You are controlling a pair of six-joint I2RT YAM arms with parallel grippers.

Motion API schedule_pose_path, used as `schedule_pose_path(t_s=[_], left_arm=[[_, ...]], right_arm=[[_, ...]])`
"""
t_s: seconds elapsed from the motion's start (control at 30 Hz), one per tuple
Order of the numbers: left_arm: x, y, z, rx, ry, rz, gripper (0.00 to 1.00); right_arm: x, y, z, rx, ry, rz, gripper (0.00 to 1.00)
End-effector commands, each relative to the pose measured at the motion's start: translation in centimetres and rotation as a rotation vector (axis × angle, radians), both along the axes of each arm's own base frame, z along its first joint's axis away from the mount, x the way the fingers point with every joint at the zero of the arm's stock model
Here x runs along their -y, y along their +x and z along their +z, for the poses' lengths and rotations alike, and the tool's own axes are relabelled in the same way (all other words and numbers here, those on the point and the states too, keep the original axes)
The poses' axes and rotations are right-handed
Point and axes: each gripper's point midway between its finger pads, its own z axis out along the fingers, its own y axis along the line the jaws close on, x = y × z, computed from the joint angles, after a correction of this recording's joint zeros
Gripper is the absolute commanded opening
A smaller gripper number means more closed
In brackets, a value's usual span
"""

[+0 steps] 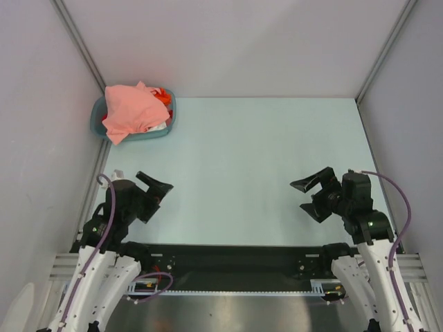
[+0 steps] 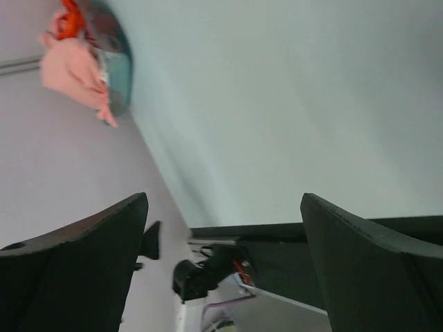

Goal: Fold and stack the t-shirts
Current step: Grab the tshirt from the pile

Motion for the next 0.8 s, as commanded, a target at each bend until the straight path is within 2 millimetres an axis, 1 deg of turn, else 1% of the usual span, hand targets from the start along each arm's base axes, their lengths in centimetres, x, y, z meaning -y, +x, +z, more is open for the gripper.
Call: schedule_pose_path(t_s=[0.0,0.03,0.07,0.1,0.17,0.2,0.23,0.27,0.3,0.33,0.37,0.4,0.43,0.47,0.5,0.53,0.57,0.6,0.63,0.67,0.7,0.73,0.77], left_arm=[[-2.6,1.4,5.0,0.157,0.189,0.012,1.0],[-2.3,2.0,6.0,0.206,0.204,-0.019,1.0],[-1.9,2.6,6.8,0.253,0.211,-0.052,1.0],[-1.0,3.6,8.0,0.325,0.207,-0.1,1.0],[-0.5,5.0,9.7,0.413,0.228,-0.127,1.0],[-0.9,6.1,11.1,0.465,0.257,-0.111,1.0],[-1.1,7.4,10.5,0.428,0.282,-0.101,1.0],[-1.9,8.5,10.0,0.387,0.311,-0.077,0.98],[-2.6,9.6,11.0,0.376,0.345,-0.061,0.95],[-3.0,11.7,8.4,0.252,0.371,-0.072,0.9],[-3.6,12.5,7.4,0.18,0.383,-0.076,0.81],[-4.9,14.1,9.0,0.179,0.418,-0.065,0.76],[-5.8,15.6,8.2,0.126,0.458,-0.06,0.72],[-6.7,17.5,5.8,0.022,0.504,-0.062,0.69],[-7.6,19.5,7.4,0.037,0.561,-0.062,0.69],[-8.4,20.9,7.5,0.028,0.603,-0.05,0.7],[-9.3,22.9,5.4,-0.037,0.624,-0.051,0.71],[-9.9,24.9,7.4,0.005,0.639,-0.033,0.72],[-10.3,26.1,7.4,0.002,0.649,-0.03,0.71],[-10.4,27.8,5.0,-0.049,0.659,-0.047,0.71],[-12.2,29.5,6.7,-0.02,0.669,-0.001,0.71],[-12.6,30.6,6.0,-0.031,0.674,-0.001,0.72],[-13.1,31.9,3.5,-0.084,0.664,-0.012,0.72]], right_arm=[[1.5,-1.4,-0.4,-0.055,-0.218,0.096,1.0],[1.8,-2.1,-0.9,-0.096,-0.246,0.111,1.0],[1.9,-2.1,-0.9,-0.104,-0.271,0.136,1.0],[1.8,-2.2,-0.3,-0.068,-0.297,0.184,1.0],[1.8,-2.1,0.1,-0.054,-0.308,0.201,1.0],[1.5,-1.9,0.3,-0.037,-0.293,0.21,1.0],[1.2,-1.8,0.4,-0.03,-0.278,0.214,1.0],[1.1,-1.7,0.7,-0.024,-0.267,0.211,1.0],[0.7,-1.6,1.2,-0.009,-0.246,0.221,1.0],[0.5,-1.6,1.5,0.0,-0.236,0.231,1.0],[0.4,-1.4,1.9,0.011,-0.233,0.237,1.0],[0.3,-1.3,2.2,0.024,-0.237,0.251,1.0],[0.4,-1.0,3.0,0.061,-0.265,0.263,1.0],[0.6,-0.7,3.2,0.073,-0.285,0.265,1.0],[1.0,0.0,3.3,0.084,-0.317,0.256,1.0],[1.2,0.5,3.4,0.097,-0.351,0.266,1.0],[1.5,1.0,4.0,0.112,-0.367,0.256,1.0],[1.7,1.6,4.1,0.117,-0.382,0.248,1.0],[1.6,2.4,4.2,0.107,-0.39,0.255,1.0],[1.6,2.8,4.3,0.101,-0.391,0.26,1.0],[1.5,3.3,4.2,0.093,-0.392,0.265,1.0],[1.5,3.9,3.7,0.067,-0.396,0.273,1.0],[1.8,4.4,3.8,0.063,-0.412,0.264,1.0]])
